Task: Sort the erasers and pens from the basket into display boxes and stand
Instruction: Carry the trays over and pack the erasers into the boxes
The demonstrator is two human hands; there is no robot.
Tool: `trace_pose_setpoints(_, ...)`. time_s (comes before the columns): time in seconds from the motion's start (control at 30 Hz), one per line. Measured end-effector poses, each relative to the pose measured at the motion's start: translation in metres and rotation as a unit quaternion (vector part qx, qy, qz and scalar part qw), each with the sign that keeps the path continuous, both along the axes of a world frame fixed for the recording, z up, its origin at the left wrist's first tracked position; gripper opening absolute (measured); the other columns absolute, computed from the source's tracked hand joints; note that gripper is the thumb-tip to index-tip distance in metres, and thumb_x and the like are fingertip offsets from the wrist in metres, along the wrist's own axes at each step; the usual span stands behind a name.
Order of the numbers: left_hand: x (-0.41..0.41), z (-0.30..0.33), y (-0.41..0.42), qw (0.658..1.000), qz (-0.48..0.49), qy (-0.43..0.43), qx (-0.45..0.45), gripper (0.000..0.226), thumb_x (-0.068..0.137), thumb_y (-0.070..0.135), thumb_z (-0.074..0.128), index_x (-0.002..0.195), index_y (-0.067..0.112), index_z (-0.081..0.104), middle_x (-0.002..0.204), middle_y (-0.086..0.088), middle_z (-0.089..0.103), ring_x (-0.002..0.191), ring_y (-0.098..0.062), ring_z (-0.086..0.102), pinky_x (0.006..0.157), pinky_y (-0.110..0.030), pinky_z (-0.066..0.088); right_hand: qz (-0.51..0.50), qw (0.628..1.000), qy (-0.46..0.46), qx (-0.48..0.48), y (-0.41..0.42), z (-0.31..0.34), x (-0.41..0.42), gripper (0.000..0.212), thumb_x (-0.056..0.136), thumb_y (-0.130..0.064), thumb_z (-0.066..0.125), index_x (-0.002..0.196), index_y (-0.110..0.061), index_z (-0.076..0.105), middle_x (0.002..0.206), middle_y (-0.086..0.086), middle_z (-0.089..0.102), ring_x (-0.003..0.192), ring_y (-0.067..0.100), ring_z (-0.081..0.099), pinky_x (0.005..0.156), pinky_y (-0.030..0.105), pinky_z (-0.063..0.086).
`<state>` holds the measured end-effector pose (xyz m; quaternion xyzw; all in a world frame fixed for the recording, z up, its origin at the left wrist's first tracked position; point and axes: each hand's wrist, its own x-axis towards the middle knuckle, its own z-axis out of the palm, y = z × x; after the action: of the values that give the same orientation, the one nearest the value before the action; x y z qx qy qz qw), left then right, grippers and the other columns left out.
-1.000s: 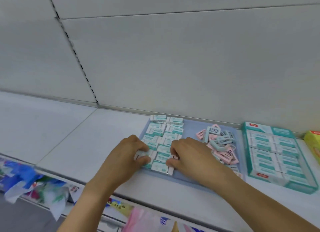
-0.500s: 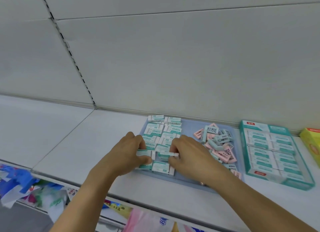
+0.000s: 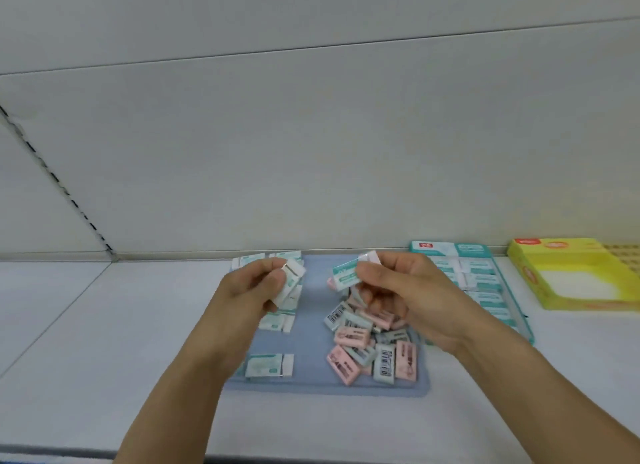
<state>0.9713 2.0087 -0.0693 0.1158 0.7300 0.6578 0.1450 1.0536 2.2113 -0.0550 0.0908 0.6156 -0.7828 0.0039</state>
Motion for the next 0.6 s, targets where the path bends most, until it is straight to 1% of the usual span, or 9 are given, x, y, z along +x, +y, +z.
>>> trace_pose_setpoints(0.07,0.005,0.007,0.024,0.975,-0.028,-0.141,0.170,0.021,0.098,0.010,0.047,0.093,0.006,0.067,0.082,-0.006,0.066,0.072,-0.014,0.057,0.059,-0.022,0.049,-0.070,0.994,0.014,-0.083,0.017,0.002,0.005,0.019,0.076,-0.015,0.066,0.088,-0.001,0.063,0.079,0.017,0.070,0.070,0.023,0.068,0.060,0.026,0.058)
trace_pose_setpoints(0.1,0.007,0.010,0.036,0.957,-0.039,-0.195,0.213,0.021,0.098,0.011,0.046,0.092,0.003,0.064,0.081,-0.006,0.064,0.067,-0.014,0.056,0.052,-0.021,0.048,-0.112,0.987,0.023,-0.110,0.026,0.004,0.008,0.013,0.081,-0.010,0.063,0.089,0.000,0.060,0.080,0.019,0.070,0.073,0.027,0.071,0.061,0.029,0.060)
trace_pose_setpoints(0.17,0.015,0.015,0.058,0.931,-0.070,-0.265,0.241,0.023,0.098,0.020,0.046,0.089,0.003,0.060,0.080,-0.007,0.060,0.063,-0.014,0.053,0.049,-0.022,0.045,-0.176,0.978,0.032,-0.107,0.044,0.008,0.016,0.005,0.089,-0.005,0.057,0.087,-0.001,0.057,0.074,0.018,0.069,0.063,0.025,0.070,0.051,0.028,0.058)
trace_pose_setpoints(0.2,0.018,0.016,0.068,0.925,-0.082,-0.282,0.240,0.025,0.097,0.026,0.050,0.086,0.006,0.058,0.076,-0.007,0.057,0.061,-0.015,0.051,0.050,-0.024,0.044,-0.192,0.978,0.026,-0.071,0.052,0.008,0.020,0.007,0.090,-0.005,0.057,0.085,-0.002,0.056,0.069,0.016,0.066,0.054,0.022,0.066,0.043,0.025,0.053)
trace_pose_setpoints(0.27,0.025,0.019,0.087,0.935,-0.100,-0.269,0.210,0.023,0.086,0.034,0.062,0.081,0.013,0.055,0.067,-0.003,0.048,0.057,-0.014,0.044,0.048,-0.024,0.041,-0.179,0.982,0.018,0.052,0.061,0.008,0.028,0.009,0.089,-0.007,0.063,0.082,-0.002,0.058,0.062,0.013,0.059,0.045,0.018,0.054,0.036,0.023,0.042)
trace_pose_setpoints(0.33,0.030,0.018,0.102,0.958,-0.119,-0.208,0.155,0.020,0.078,0.032,0.071,0.078,0.017,0.057,0.062,0.003,0.038,0.052,-0.010,0.034,0.042,-0.020,0.035,-0.138,0.978,0.022,0.155,0.064,0.007,0.034,0.001,0.086,-0.003,0.067,0.086,-0.002,0.066,0.061,0.011,0.057,0.047,0.017,0.049,0.039,0.024,0.040)
trace_pose_setpoints(0.4,0.031,0.017,0.112,0.974,-0.131,-0.153,0.102,0.012,0.082,0.027,0.072,0.082,0.018,0.064,0.056,0.009,0.033,0.049,-0.007,0.027,0.039,-0.017,0.026,-0.097,0.972,0.039,0.211,0.063,0.006,0.038,0.015,0.086,0.002,0.065,0.093,-0.010,0.073,0.061,0.004,0.058,0.052,0.015,0.048,0.047,0.023,0.041)
trace_pose_setpoints(0.5,0.029,0.018,0.117,0.984,-0.138,-0.102,0.051,0.013,0.088,0.027,0.068,0.086,0.015,0.073,0.050,0.012,0.035,0.042,-0.005,0.024,0.039,-0.017,0.022,-0.062,0.963,0.053,0.255,0.064,0.005,0.041,0.027,0.089,0.001,0.063,0.102,-0.020,0.075,0.064,-0.006,0.061,0.057,0.010,0.046,0.054,0.019,0.040)
trace_pose_setpoints(0.6,0.028,0.017,0.121,0.987,-0.126,-0.095,0.040,0.025,0.092,0.026,0.064,0.068,0.017,0.066,0.045,0.012,0.042,0.039,-0.004,0.026,0.038,-0.017,0.025,-0.119,0.968,0.054,0.215,0.066,0.004,0.041,0.026,0.083,0.002,0.070,0.102,-0.015,0.069,0.073,0.002,0.063,0.059,0.013,0.054,0.052,0.021,0.046)
